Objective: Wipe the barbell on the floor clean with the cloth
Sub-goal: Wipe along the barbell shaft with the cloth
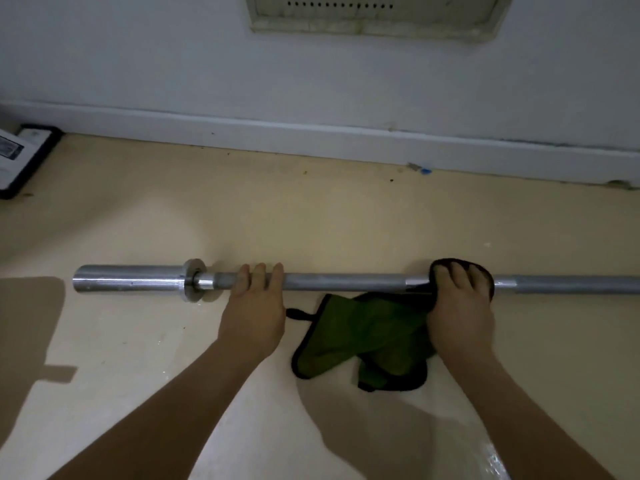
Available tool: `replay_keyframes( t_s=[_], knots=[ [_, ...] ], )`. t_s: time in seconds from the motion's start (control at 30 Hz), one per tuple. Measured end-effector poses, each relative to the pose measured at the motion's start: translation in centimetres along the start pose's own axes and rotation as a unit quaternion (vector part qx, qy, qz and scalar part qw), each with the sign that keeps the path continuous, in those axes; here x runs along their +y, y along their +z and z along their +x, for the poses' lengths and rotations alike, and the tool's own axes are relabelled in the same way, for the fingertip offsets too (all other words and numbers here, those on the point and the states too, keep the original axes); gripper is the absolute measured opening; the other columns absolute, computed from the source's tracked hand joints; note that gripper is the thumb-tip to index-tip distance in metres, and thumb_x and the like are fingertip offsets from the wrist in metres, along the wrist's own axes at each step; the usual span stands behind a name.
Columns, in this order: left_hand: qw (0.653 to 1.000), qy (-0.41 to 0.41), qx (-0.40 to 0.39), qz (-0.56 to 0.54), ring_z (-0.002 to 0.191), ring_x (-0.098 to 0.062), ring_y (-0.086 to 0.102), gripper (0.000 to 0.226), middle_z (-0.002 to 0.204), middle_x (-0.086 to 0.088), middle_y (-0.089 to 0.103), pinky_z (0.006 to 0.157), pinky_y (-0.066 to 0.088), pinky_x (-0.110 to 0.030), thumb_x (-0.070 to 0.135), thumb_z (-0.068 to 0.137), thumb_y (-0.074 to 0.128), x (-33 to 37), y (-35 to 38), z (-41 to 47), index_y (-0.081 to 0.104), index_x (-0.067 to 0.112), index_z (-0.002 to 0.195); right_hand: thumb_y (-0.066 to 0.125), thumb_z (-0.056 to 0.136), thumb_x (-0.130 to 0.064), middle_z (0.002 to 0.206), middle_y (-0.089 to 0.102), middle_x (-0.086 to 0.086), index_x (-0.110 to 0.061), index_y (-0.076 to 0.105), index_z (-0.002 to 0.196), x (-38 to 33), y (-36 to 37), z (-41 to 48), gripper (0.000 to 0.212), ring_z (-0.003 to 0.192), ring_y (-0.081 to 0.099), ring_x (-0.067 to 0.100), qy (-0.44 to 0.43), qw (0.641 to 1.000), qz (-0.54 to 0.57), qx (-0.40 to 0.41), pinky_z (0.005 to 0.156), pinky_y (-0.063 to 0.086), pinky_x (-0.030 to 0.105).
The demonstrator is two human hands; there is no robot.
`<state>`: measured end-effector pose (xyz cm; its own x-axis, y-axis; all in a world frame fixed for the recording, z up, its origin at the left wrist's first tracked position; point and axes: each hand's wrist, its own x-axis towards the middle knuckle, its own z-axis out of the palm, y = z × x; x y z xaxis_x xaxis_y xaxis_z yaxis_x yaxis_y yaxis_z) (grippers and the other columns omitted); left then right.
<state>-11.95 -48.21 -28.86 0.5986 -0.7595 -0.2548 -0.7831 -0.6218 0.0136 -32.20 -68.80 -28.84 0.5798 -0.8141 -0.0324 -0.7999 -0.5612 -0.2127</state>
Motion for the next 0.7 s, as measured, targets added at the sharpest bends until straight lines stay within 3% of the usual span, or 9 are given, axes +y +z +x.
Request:
replay_keyframes(
  t_s=[0.07, 0.13, 0.23, 0.33, 0.4, 0.5, 0.57, 0.6, 0.7],
  knots=[
    [1.000, -0.025, 0.002, -0.004, 0.129, -0.051, 0.032, 0.072, 0.141, -0.031, 0.037, 0.107, 0.029, -0.059, 0.014, 0.080, 0.062, 1.7, -0.8, 0.1, 0.029, 0.001, 0.143, 0.043, 0.086, -0.006, 0.137, 0.047, 0.008, -0.013, 0.046, 0.132, -5.2, 1.2, -0.6, 0.047, 0.131, 0.031, 0.033, -0.017, 0.999, 0.018, -0.027, 0.093, 0.044, 0.041],
    [1.000, 0.007, -0.001, -0.020, 0.141, -0.039, 0.013, 0.073, 0.155, -0.018, 0.013, 0.115, 0.018, -0.052, 0.022, 0.089, 0.052, 3.8, -1.5, -0.1, 0.011, 0.011, 0.149, 0.048, 0.089, -0.008, 0.146, 0.037, 0.003, -0.018, 0.035, 0.141, -9.1, 1.9, -1.3, 0.055, 0.136, 0.024, 0.028, -0.117, 0.990, 0.043, -0.072, 0.098, 0.043, 0.037],
    [0.995, 0.091, -0.044, -0.026, 0.143, -0.036, -0.001, 0.079, 0.158, -0.013, -0.004, 0.116, 0.013, -0.050, 0.033, 0.091, 0.049, 8.2, -2.5, -1.8, -0.002, 0.019, 0.150, 0.049, 0.088, -0.011, 0.149, 0.036, 0.000, -0.022, 0.034, 0.143, -5.1, 1.2, -0.5, 0.058, 0.135, 0.029, 0.031, -0.207, 0.974, 0.024, -0.090, 0.104, 0.038, 0.040],
    [0.994, 0.084, -0.063, 0.001, 0.141, -0.043, -0.013, 0.089, 0.155, -0.019, -0.016, 0.115, 0.010, -0.054, 0.036, 0.091, 0.052, 9.5, -1.3, -2.7, -0.013, 0.019, 0.148, 0.045, 0.089, -0.019, 0.142, 0.045, 0.008, -0.022, 0.045, 0.135, 2.7, 0.3, -0.5, 0.046, 0.129, 0.032, 0.037, -0.078, 0.997, -0.015, -0.011, 0.101, 0.036, 0.043],
    [0.994, 0.082, -0.066, 0.016, 0.140, -0.043, -0.014, 0.091, 0.155, -0.019, -0.019, 0.114, 0.012, -0.053, 0.040, 0.090, 0.052, 9.1, -1.0, -2.7, -0.015, 0.020, 0.148, 0.045, 0.091, -0.016, 0.152, 0.028, 0.009, -0.019, 0.031, 0.143, 1.9, -0.3, -1.1, 0.054, 0.139, 0.013, 0.038, 0.031, 0.998, -0.007, -0.050, 0.103, 0.035, 0.047],
    [0.993, 0.087, -0.077, -0.032, 0.142, -0.039, -0.013, 0.091, 0.156, -0.013, -0.016, 0.113, 0.020, -0.050, 0.045, 0.087, 0.052, 8.8, -1.5, -2.1, -0.010, 0.020, 0.149, 0.039, 0.093, -0.016, 0.158, 0.010, 0.008, -0.014, 0.011, 0.149, -6.5, 0.5, -2.4, 0.063, 0.143, 0.000, 0.035, -0.013, 0.993, 0.040, -0.110, 0.105, 0.033, 0.049],
    [0.984, 0.098, -0.066, -0.130, 0.145, -0.029, -0.002, 0.081, 0.158, -0.012, 0.001, 0.117, 0.016, -0.040, 0.032, 0.088, 0.051, 7.9, -2.0, -1.8, 0.002, 0.014, 0.150, 0.038, 0.093, -0.016, 0.157, 0.012, 0.010, -0.010, 0.012, 0.149, -10.5, 1.9, -3.1, 0.062, 0.144, 0.004, 0.032, -0.099, 0.980, 0.116, -0.125, 0.115, 0.013, 0.052],
    [0.972, 0.080, -0.051, -0.216, 0.144, -0.024, 0.011, 0.072, 0.157, -0.011, 0.015, 0.116, 0.018, -0.032, 0.022, 0.089, 0.051, 7.2, -2.3, -1.8, 0.012, 0.012, 0.149, 0.039, 0.094, -0.014, 0.157, 0.016, 0.008, -0.012, 0.016, 0.149, -11.2, 1.4, -2.7, 0.060, 0.143, 0.010, 0.030, -0.108, 0.963, 0.181, -0.167, 0.116, 0.013, 0.049],
    [0.938, -0.012, 0.087, -0.336, 0.125, -0.019, 0.046, 0.050, 0.142, -0.009, 0.045, 0.095, 0.036, -0.018, 0.009, 0.090, 0.052, 5.3, -3.1, -2.8, 0.039, 0.015, 0.138, 0.040, 0.096, -0.004, 0.144, 0.044, -0.003, -0.021, 0.043, 0.138, -10.0, -2.6, -0.8, 0.046, 0.127, 0.045, 0.019, -0.033, 0.836, 0.452, -0.308, 0.094, 0.050, 0.038]
  ],
)
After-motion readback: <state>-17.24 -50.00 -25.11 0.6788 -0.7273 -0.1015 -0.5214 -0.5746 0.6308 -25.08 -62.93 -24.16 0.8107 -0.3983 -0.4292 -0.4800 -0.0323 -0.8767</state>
